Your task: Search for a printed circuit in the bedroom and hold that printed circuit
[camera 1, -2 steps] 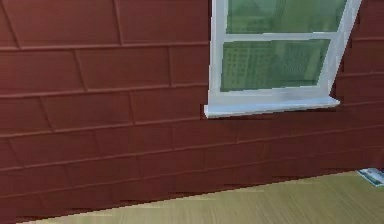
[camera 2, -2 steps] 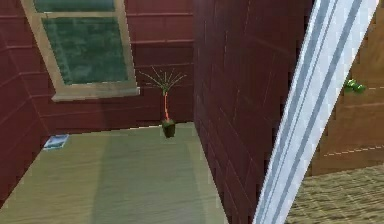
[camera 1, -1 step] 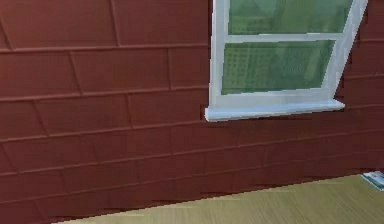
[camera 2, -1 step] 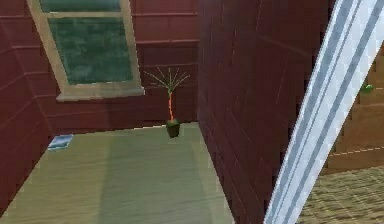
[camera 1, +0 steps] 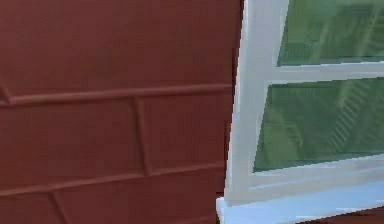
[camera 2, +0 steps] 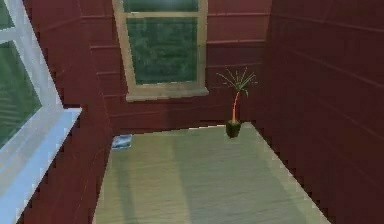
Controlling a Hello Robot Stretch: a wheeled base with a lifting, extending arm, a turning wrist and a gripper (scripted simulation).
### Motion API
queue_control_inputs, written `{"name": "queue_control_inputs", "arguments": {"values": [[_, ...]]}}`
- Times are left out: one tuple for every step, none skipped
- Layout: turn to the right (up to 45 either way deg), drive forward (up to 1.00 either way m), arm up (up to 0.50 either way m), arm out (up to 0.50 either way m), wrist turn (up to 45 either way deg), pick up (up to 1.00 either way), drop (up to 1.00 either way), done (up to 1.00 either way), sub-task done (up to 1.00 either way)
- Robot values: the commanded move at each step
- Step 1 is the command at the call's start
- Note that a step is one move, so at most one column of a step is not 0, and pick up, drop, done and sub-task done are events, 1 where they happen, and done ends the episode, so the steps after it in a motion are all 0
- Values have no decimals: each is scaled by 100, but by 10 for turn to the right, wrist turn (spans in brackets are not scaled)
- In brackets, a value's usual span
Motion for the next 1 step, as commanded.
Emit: {"name": "queue_control_inputs", "arguments": {"values": [[-450, 0, 0, 0, 0, 0, 0, 0, 0]]}}
